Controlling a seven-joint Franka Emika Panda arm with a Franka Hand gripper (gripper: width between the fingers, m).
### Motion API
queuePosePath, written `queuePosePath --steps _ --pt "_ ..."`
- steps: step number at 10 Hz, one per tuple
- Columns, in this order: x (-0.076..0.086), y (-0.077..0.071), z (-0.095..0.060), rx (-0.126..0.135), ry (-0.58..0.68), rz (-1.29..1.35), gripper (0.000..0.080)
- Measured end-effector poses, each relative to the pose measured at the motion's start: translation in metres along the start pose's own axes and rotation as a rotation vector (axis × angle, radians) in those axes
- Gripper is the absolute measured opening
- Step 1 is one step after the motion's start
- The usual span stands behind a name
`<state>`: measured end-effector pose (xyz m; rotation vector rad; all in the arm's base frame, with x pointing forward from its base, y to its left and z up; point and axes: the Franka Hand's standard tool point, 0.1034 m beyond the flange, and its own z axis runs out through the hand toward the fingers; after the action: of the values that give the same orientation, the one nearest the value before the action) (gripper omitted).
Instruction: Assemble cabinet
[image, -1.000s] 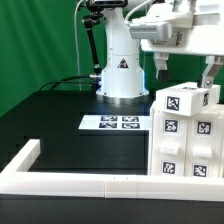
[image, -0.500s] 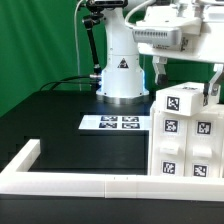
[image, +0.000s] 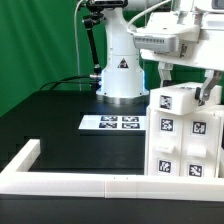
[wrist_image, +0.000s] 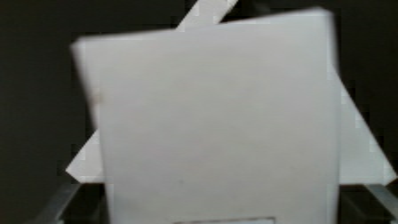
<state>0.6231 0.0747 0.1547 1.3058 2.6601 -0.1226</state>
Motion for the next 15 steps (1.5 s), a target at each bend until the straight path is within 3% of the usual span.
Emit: queuePosePath --steps 8,11,15 --pt "0.003 -0.010 -0.001 0.019 0.005 0.478 0.0560" --pt "0.006 -0.012 -0.001 0.041 0.004 0.667 0.0560" --pt "0.012 -0.017 -0.002 0.093 -0.002 1.022 0.0560"
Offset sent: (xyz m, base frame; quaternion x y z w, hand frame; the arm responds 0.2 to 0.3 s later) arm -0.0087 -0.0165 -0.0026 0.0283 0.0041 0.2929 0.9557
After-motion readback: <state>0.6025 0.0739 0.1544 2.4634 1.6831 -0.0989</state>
